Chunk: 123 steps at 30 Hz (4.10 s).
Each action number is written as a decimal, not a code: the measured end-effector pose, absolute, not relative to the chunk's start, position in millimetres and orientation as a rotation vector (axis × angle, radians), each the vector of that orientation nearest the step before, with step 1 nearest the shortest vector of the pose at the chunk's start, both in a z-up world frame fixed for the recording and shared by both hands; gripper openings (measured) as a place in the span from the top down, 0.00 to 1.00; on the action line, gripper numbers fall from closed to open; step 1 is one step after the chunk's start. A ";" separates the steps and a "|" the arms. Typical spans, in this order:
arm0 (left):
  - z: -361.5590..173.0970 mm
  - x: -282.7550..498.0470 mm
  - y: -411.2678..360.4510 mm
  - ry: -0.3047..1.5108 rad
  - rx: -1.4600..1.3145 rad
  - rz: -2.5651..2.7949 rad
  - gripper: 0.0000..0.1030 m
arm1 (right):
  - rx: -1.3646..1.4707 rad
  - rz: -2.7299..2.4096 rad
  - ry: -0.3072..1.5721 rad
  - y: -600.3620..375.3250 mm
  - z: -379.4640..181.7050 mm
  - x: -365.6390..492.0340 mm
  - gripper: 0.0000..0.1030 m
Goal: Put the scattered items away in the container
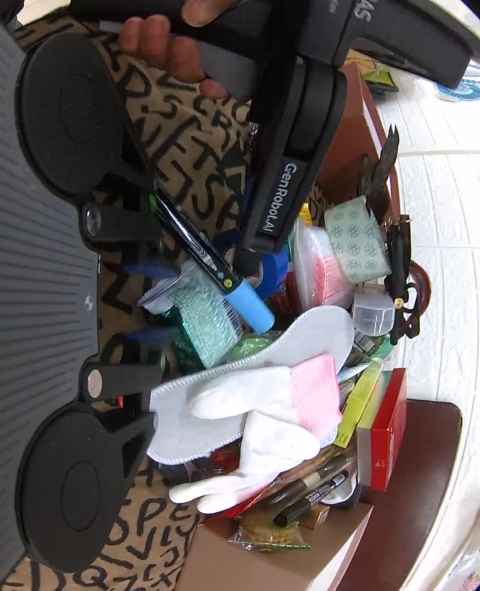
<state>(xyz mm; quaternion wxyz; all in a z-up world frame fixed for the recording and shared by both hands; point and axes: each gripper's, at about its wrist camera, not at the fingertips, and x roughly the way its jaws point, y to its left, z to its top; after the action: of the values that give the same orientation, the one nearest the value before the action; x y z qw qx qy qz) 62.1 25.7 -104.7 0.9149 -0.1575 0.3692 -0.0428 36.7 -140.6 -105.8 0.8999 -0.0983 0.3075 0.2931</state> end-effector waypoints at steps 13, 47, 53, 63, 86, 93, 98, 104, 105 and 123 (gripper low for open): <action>-107.7 9.0 61.3 0.792 -0.454 -0.076 0.83 | -0.187 0.616 0.638 -176.5 -91.9 -5.6 0.90; -95.3 -49.7 69.0 0.766 -0.370 0.034 0.24 | -0.155 0.611 0.673 -174.1 -98.1 -21.0 0.30; -100.5 -24.7 72.6 0.810 -0.343 0.040 0.61 | -0.153 0.607 0.670 -173.6 -97.4 -19.4 0.30; -110.0 -15.7 65.4 0.822 -0.274 0.044 0.64 | -0.176 0.615 0.685 -159.8 -104.7 -7.7 0.36; -73.9 -41.5 50.6 0.766 -0.315 -0.062 0.86 | -0.144 0.717 0.573 -172.7 -72.0 -35.4 0.94; -48.6 -28.4 29.4 0.703 -0.272 -0.125 0.86 | -0.131 0.691 0.481 -185.7 -48.6 -34.1 1.00; -42.0 -20.8 17.8 0.686 -0.253 -0.153 0.86 | -0.136 0.659 0.463 -192.4 -44.1 -25.2 1.00; -54.1 -18.5 23.2 0.731 -0.268 -0.121 0.86 | -0.164 0.680 0.534 -188.5 -66.0 -21.0 0.65; -56.5 -18.9 26.1 0.737 -0.274 -0.112 0.86 | -0.175 0.682 0.535 -186.2 -69.1 -21.5 0.47; -77.1 -7.4 41.0 0.792 -0.330 -0.100 0.85 | -0.406 0.791 0.605 -140.6 -108.1 19.1 0.36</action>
<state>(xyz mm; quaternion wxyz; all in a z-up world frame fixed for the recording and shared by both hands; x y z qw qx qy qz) -7.4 41.0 -77.1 0.9081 -0.1602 0.3838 -0.0487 19.1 -140.6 -108.1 0.8589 -0.1935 0.2879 0.3768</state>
